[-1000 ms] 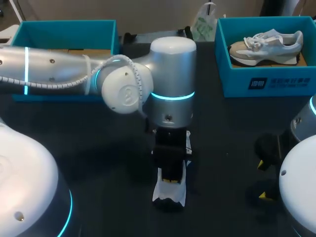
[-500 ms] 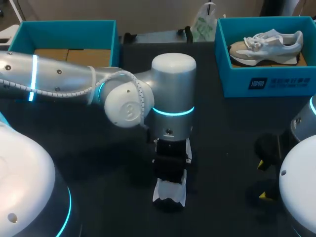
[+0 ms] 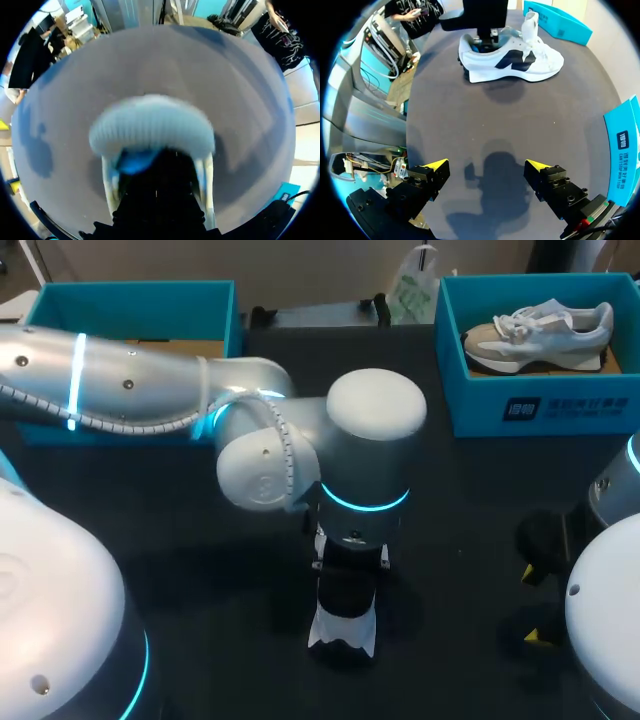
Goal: Take the shoe out of the shoebox, open the shoe tongue, remove and reinsert the insole, then place the shoe into the shoebox
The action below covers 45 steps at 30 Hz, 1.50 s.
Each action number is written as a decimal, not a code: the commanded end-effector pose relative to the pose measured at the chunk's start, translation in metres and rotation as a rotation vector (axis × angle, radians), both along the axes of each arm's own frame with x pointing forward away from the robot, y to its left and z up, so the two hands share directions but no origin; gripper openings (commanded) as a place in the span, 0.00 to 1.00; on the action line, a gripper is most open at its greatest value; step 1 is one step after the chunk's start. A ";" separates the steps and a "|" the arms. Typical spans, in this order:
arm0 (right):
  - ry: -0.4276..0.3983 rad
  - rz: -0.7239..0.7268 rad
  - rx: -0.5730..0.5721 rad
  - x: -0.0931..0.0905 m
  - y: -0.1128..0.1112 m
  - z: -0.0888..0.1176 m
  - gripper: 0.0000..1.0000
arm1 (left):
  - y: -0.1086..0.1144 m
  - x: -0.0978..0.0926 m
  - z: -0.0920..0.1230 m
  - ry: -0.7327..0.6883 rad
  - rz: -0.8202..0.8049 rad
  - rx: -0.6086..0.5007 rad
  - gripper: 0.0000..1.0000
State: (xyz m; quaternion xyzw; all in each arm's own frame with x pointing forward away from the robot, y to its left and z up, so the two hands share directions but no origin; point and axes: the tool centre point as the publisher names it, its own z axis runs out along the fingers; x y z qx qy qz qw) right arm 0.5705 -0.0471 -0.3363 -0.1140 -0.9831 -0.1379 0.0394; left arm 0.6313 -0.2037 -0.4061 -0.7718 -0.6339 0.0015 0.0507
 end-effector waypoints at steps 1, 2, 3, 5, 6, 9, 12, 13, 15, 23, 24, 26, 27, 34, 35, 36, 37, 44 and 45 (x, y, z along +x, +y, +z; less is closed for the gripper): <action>-0.003 0.001 0.002 -0.002 -0.001 0.001 1.00 | 0.001 0.013 -0.001 -0.033 0.008 0.006 0.00; -0.003 0.001 0.002 -0.002 -0.001 0.001 1.00 | 0.000 0.015 0.001 -0.035 0.009 0.001 0.00; -0.003 0.001 0.002 -0.002 -0.001 0.001 1.00 | 0.000 0.018 0.002 -0.044 0.012 0.000 0.00; -0.003 0.001 0.002 -0.002 -0.001 0.001 1.00 | -0.002 0.018 0.008 -0.044 0.010 -0.015 0.00; -0.003 0.001 0.002 -0.002 -0.001 0.001 1.00 | -0.003 0.016 0.012 -0.035 0.008 -0.028 0.00; -0.003 0.001 0.002 -0.002 -0.001 0.001 1.00 | -0.002 0.007 0.030 0.023 0.003 -0.077 0.00; -0.003 0.001 0.002 -0.002 -0.001 0.001 1.00 | -0.002 -0.006 0.054 0.099 0.004 -0.105 0.00; -0.003 0.001 0.002 -0.002 -0.001 0.001 1.00 | -0.002 -0.010 0.059 0.111 0.003 -0.107 0.00; -0.003 0.001 0.002 -0.002 -0.001 0.001 1.00 | -0.003 -0.022 0.072 0.163 -0.024 -0.126 0.00; -0.003 0.001 0.002 -0.002 -0.001 0.001 1.00 | -0.006 -0.042 0.069 0.230 -0.041 -0.124 0.00; -0.003 0.001 0.002 -0.002 -0.001 0.001 1.00 | -0.007 -0.044 0.067 0.237 -0.043 -0.119 0.00; -0.003 0.001 0.002 -0.002 -0.001 0.001 1.00 | -0.008 -0.045 0.062 0.238 -0.044 -0.112 0.00; -0.003 0.001 0.002 -0.002 -0.001 0.001 1.00 | -0.008 -0.046 0.059 0.232 -0.043 -0.108 0.00; -0.003 0.001 0.002 -0.002 -0.001 0.001 1.00 | -0.011 -0.043 0.051 0.234 -0.027 -0.099 0.00; -0.003 0.001 0.002 -0.002 -0.001 0.001 1.00 | -0.011 -0.042 0.050 0.233 -0.026 -0.098 0.00; -0.003 0.001 0.002 -0.002 -0.001 0.001 1.00 | -0.012 -0.042 0.048 0.236 -0.024 -0.096 0.00; -0.003 0.001 0.002 -0.002 -0.001 0.001 1.00 | -0.012 -0.042 0.046 0.240 -0.023 -0.096 0.00; -0.003 0.001 0.002 -0.002 -0.001 0.001 1.00 | -0.015 -0.050 0.021 0.261 -0.011 -0.099 0.00; -0.003 0.001 0.002 -0.002 -0.001 0.001 1.00 | -0.015 -0.052 0.017 0.268 -0.011 -0.100 0.00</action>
